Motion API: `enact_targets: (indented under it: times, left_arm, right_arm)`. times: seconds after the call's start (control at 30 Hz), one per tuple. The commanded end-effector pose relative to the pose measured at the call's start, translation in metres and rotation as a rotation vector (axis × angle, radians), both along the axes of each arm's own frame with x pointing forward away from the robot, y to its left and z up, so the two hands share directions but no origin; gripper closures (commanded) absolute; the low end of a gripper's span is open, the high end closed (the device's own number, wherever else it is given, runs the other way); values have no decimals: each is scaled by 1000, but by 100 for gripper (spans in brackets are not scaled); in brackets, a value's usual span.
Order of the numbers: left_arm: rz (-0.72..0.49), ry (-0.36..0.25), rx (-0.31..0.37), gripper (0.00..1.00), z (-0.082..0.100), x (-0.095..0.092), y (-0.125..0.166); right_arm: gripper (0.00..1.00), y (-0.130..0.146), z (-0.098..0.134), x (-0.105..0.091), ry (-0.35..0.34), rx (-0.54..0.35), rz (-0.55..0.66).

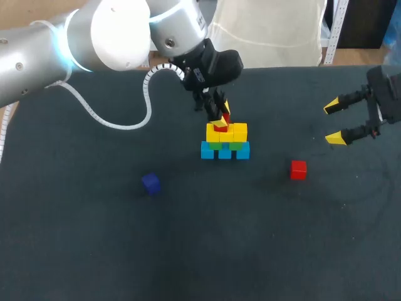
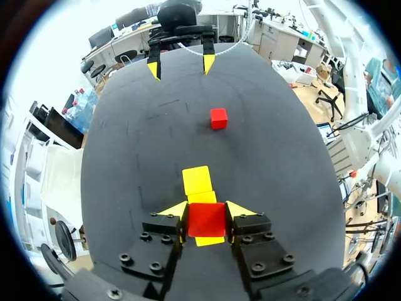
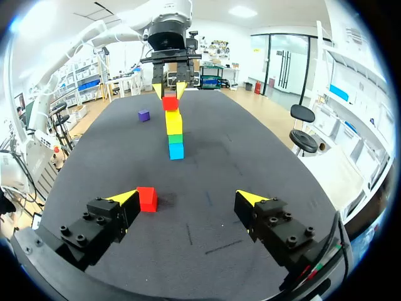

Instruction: Place the blue cubes, place green cubes on the blue cubes, place the yellow cubes on the green cubes, then place the red cubes on the yellow cubes, and place purple cube on the red cubes.

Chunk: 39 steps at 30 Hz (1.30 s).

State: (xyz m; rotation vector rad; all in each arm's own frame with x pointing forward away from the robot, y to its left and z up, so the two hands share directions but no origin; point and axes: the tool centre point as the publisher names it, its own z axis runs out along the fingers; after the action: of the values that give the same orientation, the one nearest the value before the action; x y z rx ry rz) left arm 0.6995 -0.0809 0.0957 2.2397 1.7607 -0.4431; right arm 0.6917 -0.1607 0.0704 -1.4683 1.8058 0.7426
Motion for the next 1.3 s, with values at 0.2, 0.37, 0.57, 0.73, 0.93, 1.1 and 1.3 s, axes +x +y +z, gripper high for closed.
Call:
enact_targets:
  times: [0.2, 0.37, 0.57, 0.73, 0.93, 1.1, 1.3]
  left_arm:
    - [-7, 7, -2, 57, 0, 3, -2]
    - [-6, 14, 3, 28, -1, 3, 0]
    - [-8, 16, 2, 0, -1, 2, 0]
    - [-41, -23, -12, 0, 11, -5, 2]
    - [-122, -78, -43, 0, 23, -24, 17]
    - [-133, -122, -61, 0, 18, -41, 44]
    - [-122, -117, -102, 0, -1, -60, 78]
  right_arm:
    - [0, 0, -1, 1, -1, 2, 1]
    - [0, 0, -1, 1, -1, 2, 1]
    - [0, 0, -1, 1, -1, 2, 1]
    - [0, 0, -1, 1, -1, 2, 1]
    - [0, 0, -1, 1, -1, 2, 1]
    - [0, 0, -1, 1, -1, 2, 1]
    - [0, 0, -1, 1, -1, 2, 1]
